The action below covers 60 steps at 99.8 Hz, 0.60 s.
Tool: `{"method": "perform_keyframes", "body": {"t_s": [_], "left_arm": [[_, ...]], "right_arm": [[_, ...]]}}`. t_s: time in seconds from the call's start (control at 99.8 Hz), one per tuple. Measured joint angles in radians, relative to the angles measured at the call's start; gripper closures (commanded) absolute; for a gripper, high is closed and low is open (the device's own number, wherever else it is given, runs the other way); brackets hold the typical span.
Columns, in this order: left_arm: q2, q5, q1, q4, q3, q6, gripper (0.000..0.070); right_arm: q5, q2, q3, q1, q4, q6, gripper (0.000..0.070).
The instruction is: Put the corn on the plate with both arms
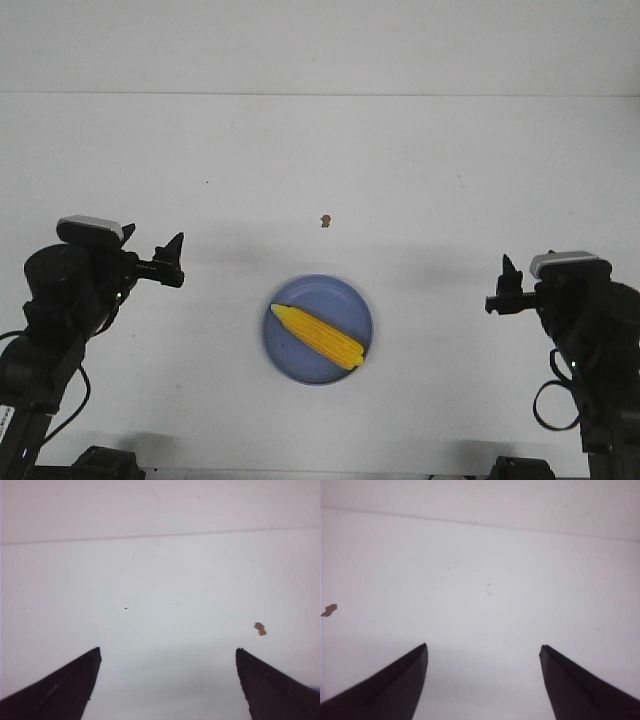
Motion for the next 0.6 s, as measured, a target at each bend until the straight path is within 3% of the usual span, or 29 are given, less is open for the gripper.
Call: {"method": "perform_keyframes", "body": {"t_s": [0.15,0.27,0.431,0.601], "left_arm": [[-0.128,-0.089,0.001,0.024,-0.17,-0.024,0.0157],[-0.22,-0.095,0.002,0.029,-0.298,-0.034,0.0157],[-0.321,-0.095,0.002,0.028,-0.359,-0.039,0.0157],[-0.395,-0.095,0.002,0.038,-0.358,-0.039,0.016]], "right_arm": [[-0.001,-0.138,-0.13,0.0,0.016,0.016,0.0223],[-0.018,-0.217,-0.197,0.0,0.023,0.024,0.0223],[-0.122,-0.285,-0.269,0.001,0.076,0.045,0.023],[-0.126,-0.292,-0.288,0.002,0.116,0.076,0.023]]}}
